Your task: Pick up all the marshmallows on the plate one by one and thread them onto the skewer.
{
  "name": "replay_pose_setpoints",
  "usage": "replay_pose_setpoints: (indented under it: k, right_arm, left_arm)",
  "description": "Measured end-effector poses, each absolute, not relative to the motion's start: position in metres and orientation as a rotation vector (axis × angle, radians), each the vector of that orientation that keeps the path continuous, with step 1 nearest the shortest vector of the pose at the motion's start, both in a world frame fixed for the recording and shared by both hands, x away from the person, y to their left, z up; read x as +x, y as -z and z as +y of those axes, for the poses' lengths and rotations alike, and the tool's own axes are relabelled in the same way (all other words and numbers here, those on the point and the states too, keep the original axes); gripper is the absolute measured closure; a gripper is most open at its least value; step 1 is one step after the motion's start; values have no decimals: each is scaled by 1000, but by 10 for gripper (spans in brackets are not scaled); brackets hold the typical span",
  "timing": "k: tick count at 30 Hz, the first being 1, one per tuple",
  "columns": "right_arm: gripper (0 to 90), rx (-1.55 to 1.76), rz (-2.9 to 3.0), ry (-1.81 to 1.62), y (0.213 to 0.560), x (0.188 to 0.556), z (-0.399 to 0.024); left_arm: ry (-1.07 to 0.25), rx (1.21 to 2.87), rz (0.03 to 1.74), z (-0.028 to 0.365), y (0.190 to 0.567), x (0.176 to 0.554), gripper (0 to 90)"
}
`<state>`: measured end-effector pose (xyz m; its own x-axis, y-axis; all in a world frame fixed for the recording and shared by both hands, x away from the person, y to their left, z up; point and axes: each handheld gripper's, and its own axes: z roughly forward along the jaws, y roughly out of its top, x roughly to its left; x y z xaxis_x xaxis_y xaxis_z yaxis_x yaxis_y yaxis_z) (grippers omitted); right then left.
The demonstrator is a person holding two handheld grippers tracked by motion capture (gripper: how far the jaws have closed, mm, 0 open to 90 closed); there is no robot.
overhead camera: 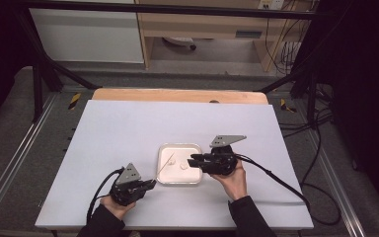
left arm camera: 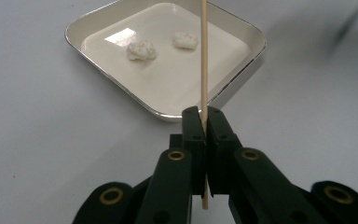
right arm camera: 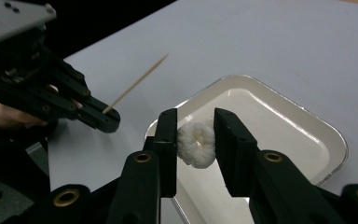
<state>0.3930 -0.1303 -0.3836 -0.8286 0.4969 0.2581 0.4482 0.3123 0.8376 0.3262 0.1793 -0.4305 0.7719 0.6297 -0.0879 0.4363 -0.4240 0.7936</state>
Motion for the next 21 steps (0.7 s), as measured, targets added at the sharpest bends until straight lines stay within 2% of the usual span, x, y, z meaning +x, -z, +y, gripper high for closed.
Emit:
replay_pose_setpoints:
  k: [21]
  right_arm:
    - [720, 976, 2364, -1824, 361, 405, -127]
  left_arm:
    - [-280, 2076, 772, 174, 431, 324, 879]
